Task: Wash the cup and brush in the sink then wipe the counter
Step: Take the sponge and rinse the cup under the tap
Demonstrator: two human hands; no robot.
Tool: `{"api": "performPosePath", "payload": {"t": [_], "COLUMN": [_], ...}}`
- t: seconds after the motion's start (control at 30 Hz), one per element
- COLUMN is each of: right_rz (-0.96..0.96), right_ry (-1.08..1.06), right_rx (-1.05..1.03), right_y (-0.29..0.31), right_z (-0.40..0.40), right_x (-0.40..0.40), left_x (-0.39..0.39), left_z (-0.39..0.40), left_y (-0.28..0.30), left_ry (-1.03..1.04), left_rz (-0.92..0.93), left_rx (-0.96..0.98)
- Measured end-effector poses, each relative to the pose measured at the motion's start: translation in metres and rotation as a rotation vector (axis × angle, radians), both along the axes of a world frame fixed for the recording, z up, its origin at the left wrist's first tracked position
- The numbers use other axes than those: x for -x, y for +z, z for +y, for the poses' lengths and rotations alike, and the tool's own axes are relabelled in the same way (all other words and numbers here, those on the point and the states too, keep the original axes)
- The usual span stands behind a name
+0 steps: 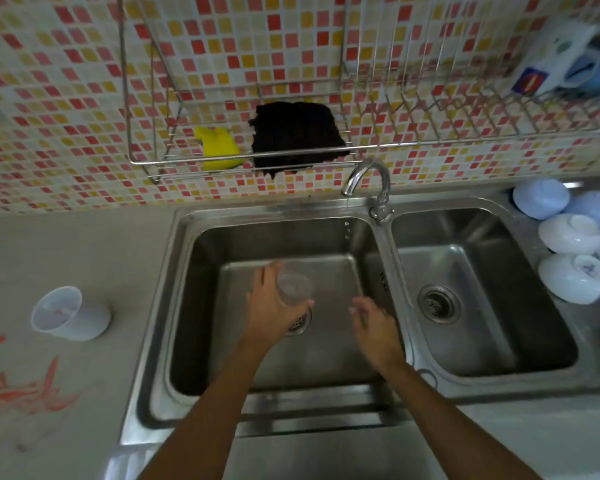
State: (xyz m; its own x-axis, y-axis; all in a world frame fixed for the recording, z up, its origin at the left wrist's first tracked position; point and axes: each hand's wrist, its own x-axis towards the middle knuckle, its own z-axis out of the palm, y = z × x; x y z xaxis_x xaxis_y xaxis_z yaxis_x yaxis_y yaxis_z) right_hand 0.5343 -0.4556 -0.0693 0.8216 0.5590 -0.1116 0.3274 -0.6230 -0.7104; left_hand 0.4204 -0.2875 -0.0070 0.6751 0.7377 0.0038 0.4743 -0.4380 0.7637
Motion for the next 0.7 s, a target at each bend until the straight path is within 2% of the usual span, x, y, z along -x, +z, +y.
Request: {"api": "performPosePath", "payload": {"t": [0.17,0.3,0.5,0.7], "right_rz": [-0.011,-0.073,-0.106,-0.08], "right_ry": [0.186,0.188,0.131,0.101], "right_rx": [0.194,0.311,0.384,0.377], "right_y": [-0.027,-0.024,-0.021,-0.018], "right_z": [-0.014,-0.013,-0.008,-0.007], "right_x": [0.081,0.092,0.096,0.099], "left_x": [0.044,0.068,0.096,0.101], "left_z": [-0.001,0.002,0.001,0.004], "left_y": [-0.028,-0.047,-0.072,-0.079], "left_ry": [-0.11,-0.257,-0.377,-0.438], "left_rz": [0.301,0.497,0.557,0.637], "left_rx": [-0.098,-0.26,-0.483,-0.573]}}
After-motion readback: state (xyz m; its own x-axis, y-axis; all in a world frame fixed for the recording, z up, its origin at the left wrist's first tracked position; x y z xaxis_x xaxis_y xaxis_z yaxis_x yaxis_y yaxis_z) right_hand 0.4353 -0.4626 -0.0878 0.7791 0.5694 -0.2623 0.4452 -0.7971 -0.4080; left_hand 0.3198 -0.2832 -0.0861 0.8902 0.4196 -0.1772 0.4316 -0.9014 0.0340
